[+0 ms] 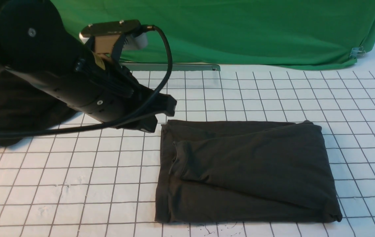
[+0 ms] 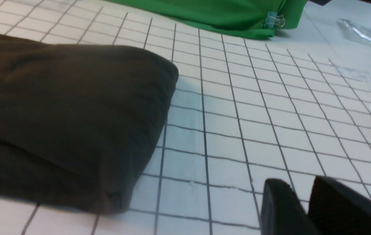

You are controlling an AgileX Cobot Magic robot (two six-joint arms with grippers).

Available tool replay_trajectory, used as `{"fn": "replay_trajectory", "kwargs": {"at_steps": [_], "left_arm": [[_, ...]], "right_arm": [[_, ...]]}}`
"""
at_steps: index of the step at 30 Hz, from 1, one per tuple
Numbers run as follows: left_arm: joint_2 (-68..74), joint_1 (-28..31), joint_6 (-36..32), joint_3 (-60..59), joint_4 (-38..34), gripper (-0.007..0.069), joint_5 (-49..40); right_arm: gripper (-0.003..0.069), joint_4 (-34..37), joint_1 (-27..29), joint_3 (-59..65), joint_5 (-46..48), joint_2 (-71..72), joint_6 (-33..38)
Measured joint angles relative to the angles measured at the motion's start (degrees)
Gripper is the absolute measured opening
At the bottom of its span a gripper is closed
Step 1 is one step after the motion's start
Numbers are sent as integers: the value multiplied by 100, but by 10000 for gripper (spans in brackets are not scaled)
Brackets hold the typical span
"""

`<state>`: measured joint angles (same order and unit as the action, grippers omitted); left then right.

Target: Fold a long-sleeved shirt over a white checkered tablecloth.

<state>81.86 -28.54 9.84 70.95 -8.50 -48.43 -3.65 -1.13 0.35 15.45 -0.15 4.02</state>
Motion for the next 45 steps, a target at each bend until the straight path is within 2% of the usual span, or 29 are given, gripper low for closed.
{"fn": "replay_trajectory", "kwargs": {"at_steps": [8, 15, 20, 24, 30, 33, 37, 45], "left_arm": [[-288, 0, -200, 0, 109, 2, -70], [-1689, 0, -433, 52, 584, 2, -843], [-2752, 0, -433, -430, 734, 2, -796], [-3865, 0, -386, -1546, 737, 2, 154], [-5422, 0, -235, -3557, 625, 2, 3208], [-5861, 0, -235, -4188, 565, 2, 4114], [-6100, 0, -235, -4589, 563, 2, 4438], [-6143, 0, -235, -5278, 563, 2, 4490]], "right_arm": [[162, 0, 2, 0, -122, 1, 0], [180, 0, 2, 0, -124, 1, 0], [189, 0, 2, 0, -129, 1, 0], [197, 0, 2, 0, -129, 1, 0], [214, 6, 2, 0, -129, 1, 0], [220, 6, 2, 0, -129, 1, 0], [227, 6, 2, 0, -131, 1, 0], [239, 6, 2, 0, -136, 1, 0]]}}
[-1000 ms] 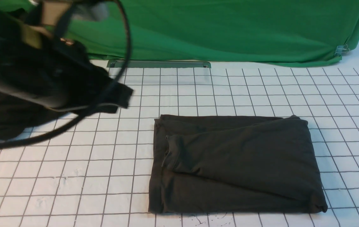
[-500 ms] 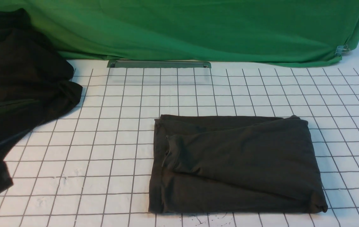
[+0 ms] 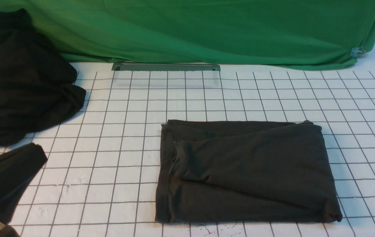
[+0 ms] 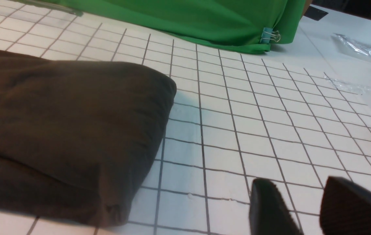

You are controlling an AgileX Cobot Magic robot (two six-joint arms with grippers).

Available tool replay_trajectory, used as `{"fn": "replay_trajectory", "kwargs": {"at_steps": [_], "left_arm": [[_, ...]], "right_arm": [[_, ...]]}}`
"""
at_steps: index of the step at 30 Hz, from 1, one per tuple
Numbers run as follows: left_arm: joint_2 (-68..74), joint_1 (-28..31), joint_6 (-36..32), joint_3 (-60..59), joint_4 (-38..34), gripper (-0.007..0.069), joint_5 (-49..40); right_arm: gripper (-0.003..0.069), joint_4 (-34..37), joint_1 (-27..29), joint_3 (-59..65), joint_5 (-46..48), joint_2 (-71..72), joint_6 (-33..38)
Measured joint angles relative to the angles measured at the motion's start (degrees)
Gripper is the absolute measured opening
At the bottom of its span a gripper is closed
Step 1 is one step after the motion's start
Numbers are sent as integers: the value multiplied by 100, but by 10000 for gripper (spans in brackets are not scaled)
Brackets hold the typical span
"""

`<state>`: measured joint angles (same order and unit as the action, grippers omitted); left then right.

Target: Fold a long-sleeved shirt over a white checkered tablecloth.

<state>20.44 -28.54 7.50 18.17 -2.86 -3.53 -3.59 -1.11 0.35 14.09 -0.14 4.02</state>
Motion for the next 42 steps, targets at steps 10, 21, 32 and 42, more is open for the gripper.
{"fn": "replay_trajectory", "kwargs": {"at_steps": [10, 21, 32, 42], "left_arm": [[-440, 481, 176, -826, 588, 2, -140], [-2014, 2373, 217, -1834, 475, 2, -191], [-2037, 2978, 13, -1852, 420, 2, -850], [-2037, 2995, -200, -1852, 366, 2, -1003]], "right_arm": [[239, 0, 0, 0, -2, 0, 0], [241, 0, 0, 0, -7, 0, 0], [241, 0, 0, 0, -7, 0, 0], [241, 0, 0, 0, -7, 0, 0]]}}
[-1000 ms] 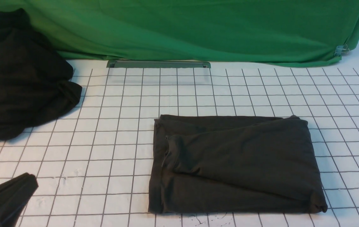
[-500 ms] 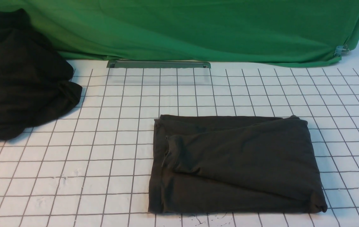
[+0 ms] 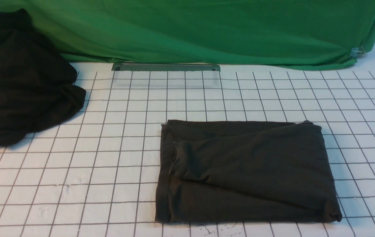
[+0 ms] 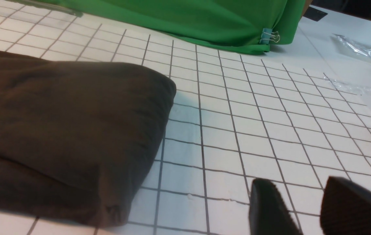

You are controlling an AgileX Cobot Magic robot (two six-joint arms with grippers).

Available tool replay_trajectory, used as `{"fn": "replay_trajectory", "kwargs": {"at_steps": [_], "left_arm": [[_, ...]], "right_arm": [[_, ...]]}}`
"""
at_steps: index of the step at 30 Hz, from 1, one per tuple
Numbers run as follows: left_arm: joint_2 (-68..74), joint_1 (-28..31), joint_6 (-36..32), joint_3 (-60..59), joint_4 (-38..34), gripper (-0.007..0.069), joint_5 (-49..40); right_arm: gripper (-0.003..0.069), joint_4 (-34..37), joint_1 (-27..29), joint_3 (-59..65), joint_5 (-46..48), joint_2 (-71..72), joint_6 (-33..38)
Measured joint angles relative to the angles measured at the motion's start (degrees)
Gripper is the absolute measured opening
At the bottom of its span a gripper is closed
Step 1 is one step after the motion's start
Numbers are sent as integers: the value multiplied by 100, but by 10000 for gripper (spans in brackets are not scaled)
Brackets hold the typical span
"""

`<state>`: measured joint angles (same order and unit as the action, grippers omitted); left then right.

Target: Fold a long-sleeved shirt over a white checkered tablecloth.

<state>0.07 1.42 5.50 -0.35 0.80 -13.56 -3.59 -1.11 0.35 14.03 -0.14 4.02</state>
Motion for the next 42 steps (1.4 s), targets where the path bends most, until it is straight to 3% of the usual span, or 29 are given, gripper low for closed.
{"fn": "replay_trajectory", "kwargs": {"at_steps": [42], "left_arm": [[0, 103, -13, 0, -7, 2, -23]], "right_arm": [[241, 0, 0, 0, 0, 0, 0]]}}
